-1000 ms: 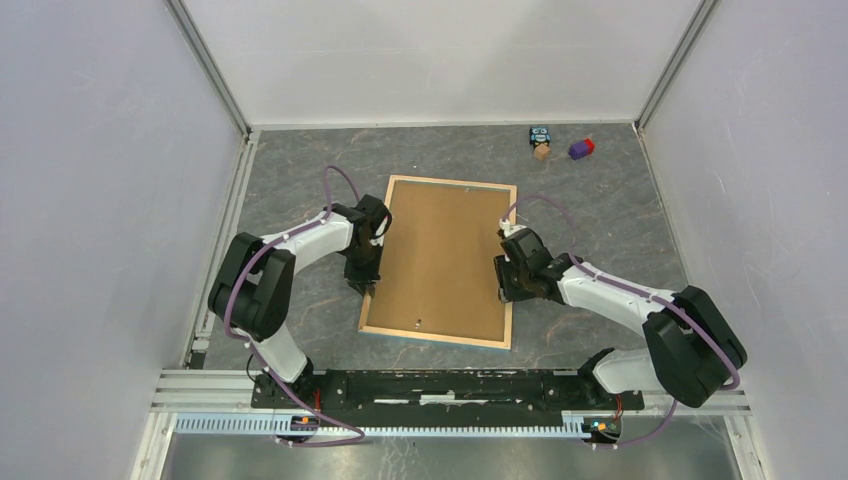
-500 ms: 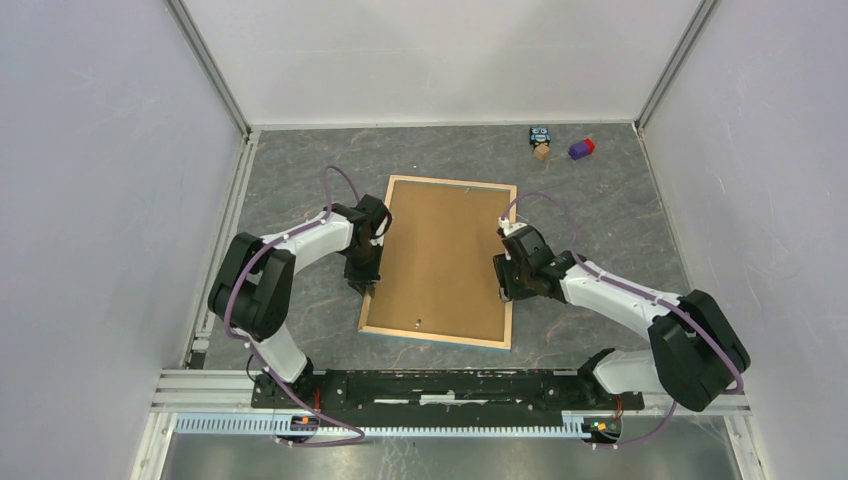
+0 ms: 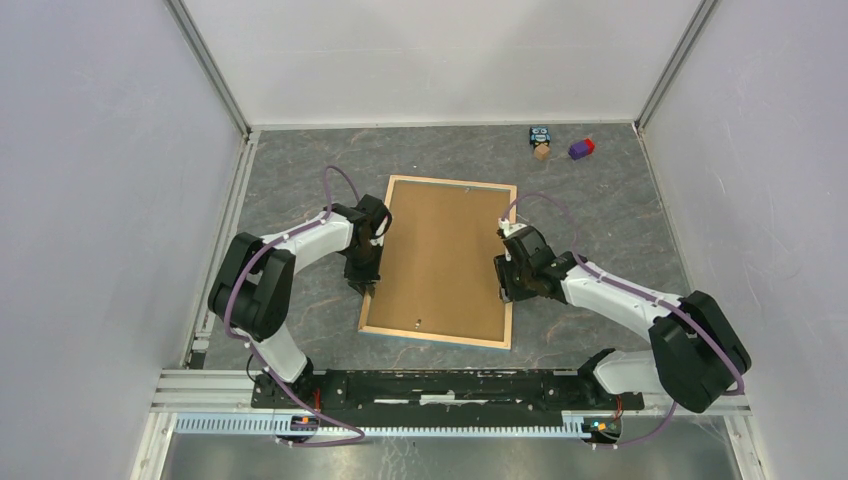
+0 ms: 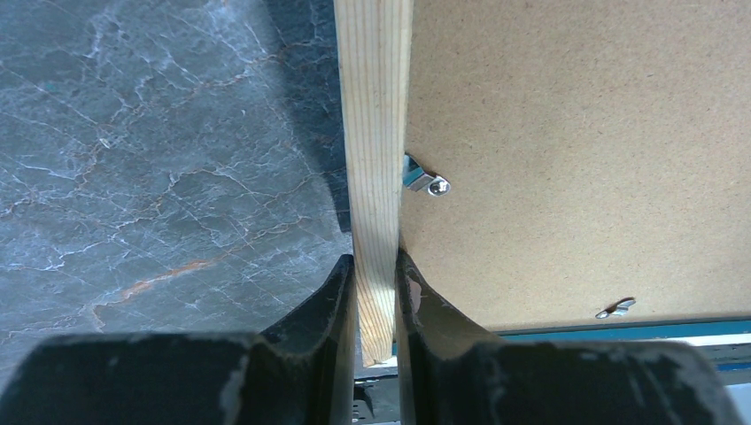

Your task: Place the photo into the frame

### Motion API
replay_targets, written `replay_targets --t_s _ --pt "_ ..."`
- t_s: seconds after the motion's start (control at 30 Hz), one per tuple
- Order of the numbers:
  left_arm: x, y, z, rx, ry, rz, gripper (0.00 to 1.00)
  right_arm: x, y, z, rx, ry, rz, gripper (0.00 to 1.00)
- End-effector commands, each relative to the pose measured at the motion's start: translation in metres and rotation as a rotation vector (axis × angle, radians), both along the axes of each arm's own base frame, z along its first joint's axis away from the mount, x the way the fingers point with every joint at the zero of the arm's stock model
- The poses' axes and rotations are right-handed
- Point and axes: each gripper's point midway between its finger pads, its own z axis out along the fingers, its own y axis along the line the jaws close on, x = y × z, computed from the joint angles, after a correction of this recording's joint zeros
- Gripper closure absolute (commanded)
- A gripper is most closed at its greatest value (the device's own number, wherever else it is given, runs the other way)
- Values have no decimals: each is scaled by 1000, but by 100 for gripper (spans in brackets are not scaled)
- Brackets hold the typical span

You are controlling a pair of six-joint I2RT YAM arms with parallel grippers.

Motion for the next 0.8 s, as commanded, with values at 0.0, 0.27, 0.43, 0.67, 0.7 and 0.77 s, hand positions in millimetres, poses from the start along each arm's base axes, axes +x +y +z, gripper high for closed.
replay_targets --t_s 0.0,0.27,0.43,0.67,0.7,0.77 --pt "7 -14 0 -46 -16 30 98 1 0 -6 -1 -2 7 55" --pt "7 -13 0 -46 -17 30 98 -1 -7 -23 -47 20 2 59" --pt "6 -13 0 -45 -16 29 98 -1 -16 -32 -88 15 -16 64" --pt "6 -13 0 -44 -14 31 98 2 -36 -37 -178 -20 -61 70" --pt "7 -13 0 -45 -15 29 98 4 -36 -34 -174 -35 -66 71" --pt "6 -13 0 -44 -14 30 98 8 -33 -27 -162 -61 -66 71"
